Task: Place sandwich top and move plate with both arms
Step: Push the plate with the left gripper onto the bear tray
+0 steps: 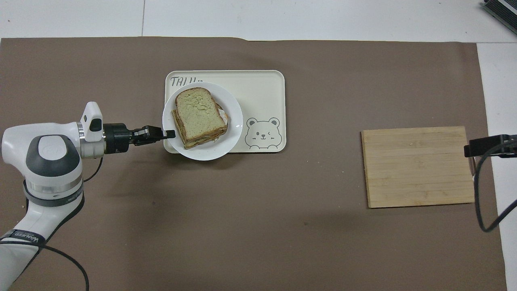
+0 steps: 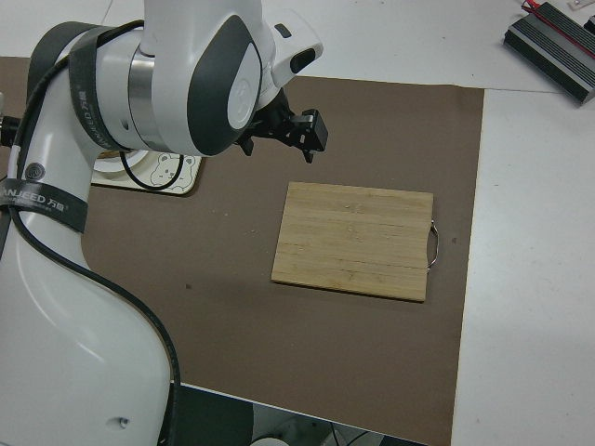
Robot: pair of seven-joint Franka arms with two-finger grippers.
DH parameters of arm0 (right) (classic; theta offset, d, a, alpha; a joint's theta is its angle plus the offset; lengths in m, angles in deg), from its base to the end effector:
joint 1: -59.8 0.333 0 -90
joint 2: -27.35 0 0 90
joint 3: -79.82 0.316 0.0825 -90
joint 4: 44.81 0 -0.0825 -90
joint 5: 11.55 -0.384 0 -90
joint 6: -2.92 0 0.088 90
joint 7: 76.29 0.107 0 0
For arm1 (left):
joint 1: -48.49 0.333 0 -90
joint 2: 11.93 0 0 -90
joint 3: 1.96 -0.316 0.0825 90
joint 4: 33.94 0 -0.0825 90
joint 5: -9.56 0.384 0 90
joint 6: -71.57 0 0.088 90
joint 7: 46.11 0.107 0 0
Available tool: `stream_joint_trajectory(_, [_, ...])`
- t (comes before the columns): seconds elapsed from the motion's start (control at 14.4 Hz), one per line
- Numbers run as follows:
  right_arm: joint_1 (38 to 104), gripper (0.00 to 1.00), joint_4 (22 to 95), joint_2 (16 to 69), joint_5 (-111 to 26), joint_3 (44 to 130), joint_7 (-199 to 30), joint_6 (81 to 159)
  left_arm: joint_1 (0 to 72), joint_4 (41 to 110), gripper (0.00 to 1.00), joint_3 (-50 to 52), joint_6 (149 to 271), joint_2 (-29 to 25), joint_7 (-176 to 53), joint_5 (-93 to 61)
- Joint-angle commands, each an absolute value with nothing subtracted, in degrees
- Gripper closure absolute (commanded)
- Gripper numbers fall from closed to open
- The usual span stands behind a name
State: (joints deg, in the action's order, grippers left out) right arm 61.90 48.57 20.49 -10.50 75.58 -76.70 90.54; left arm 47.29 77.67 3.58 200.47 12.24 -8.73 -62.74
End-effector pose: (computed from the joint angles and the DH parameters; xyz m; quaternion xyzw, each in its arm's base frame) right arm 0.5121 -0.0238 0.6568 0.9998 -0.0153 0.0093 0.0049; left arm 0.6133 -0.0967 0.2689 0.8873 0.0712 0.0678 0.4506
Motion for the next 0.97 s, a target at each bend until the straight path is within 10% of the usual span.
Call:
stream_joint_trajectory(0.0, [62.27, 0.00, 48.88, 19.97, -11.64, 75.16, -77.69, 90.20, 46.47, 76.10, 1.00, 4.46, 203.23, 13.65, -9.28, -63.92])
stream_joint_trajectory(0.07, [62.18, 0.00, 48.88, 19.88, -11.64, 75.16, -77.69, 90.20, 45.86, 76.10, 1.00, 4.89, 204.89, 13.65, -9.46, -63.92])
stream_joint_trajectory(0.21, [62.18, 0.00, 48.88, 19.88, -11.64, 75.16, -77.69, 90.20, 43.49, 76.10, 0.64, 5.16, 208.49, 13.73, -11.03, -63.31])
stream_joint_trajectory(0.62, [62.18, 0.00, 48.88, 19.88, -11.64, 75.16, -77.69, 90.20, 39.79, 70.57, 0.30, 4.55, 212.99, 15.06, -25.78, -45.59])
stream_joint_trajectory(0.76, [62.18, 0.00, 48.88, 19.88, -11.64, 75.16, -77.69, 90.20, 40.14, 70.39, 0.00, 3.93, 213.16, 13.39, -28.70, -41.61])
stream_joint_trajectory(0.9, [62.18, 0.00, 48.88, 19.88, -11.64, 75.16, -77.69, 90.20, 39.96, 70.73, 0.00, 2.88, 212.99, 11.11, -29.76, -40.80])
